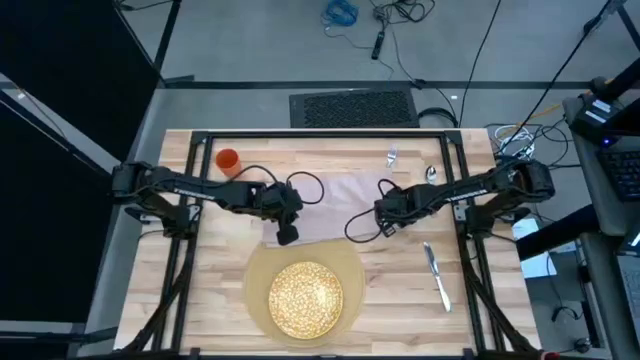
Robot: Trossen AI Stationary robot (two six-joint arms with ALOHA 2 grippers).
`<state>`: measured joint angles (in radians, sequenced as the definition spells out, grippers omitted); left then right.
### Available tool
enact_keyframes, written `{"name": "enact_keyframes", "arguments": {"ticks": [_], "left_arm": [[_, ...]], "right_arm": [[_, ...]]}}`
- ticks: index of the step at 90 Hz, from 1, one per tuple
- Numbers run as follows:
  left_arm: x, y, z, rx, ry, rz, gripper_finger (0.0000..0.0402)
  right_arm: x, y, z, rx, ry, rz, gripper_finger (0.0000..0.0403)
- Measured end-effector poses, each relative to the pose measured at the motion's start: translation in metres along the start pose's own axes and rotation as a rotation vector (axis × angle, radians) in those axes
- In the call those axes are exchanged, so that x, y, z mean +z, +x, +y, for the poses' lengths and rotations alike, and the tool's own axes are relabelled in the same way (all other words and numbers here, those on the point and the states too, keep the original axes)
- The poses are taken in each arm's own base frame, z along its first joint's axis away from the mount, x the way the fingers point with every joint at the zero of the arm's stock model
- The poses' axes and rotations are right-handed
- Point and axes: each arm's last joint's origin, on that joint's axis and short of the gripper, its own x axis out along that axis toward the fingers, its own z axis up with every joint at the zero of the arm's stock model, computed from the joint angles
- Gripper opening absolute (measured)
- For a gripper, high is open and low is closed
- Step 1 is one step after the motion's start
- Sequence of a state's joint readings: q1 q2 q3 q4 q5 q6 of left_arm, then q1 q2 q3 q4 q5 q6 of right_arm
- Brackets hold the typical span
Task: Set table place
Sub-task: Fold the light orange napkin on the table
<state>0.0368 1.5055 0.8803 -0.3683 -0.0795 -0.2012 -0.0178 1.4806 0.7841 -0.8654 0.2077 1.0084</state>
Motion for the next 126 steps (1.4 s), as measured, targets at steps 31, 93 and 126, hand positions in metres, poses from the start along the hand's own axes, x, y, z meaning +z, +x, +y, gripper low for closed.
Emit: {"name": "enact_keyframes", "arguments": {"ticks": [31, 93, 126], "left_arm": [[-0.001, 0.0, 0.0, 0.002, 0.0, 0.007, 0.0], [-0.001, 0.0, 0.0, 0.001, 0.0, 0.007, 0.0], [-0.001, 0.0, 0.0, 0.001, 0.001, 0.007, 0.0]], "right_arm": [[-0.004, 0.0, -0.005, -0.039, -0.004, 0.06, 0.0073], [-0.005, 0.002, -0.002, -0.003, 0.045, 0.063, 0.017], [-0.014, 0.018, -0.008, 0.007, 0.089, 0.09, 0.0174]]}}
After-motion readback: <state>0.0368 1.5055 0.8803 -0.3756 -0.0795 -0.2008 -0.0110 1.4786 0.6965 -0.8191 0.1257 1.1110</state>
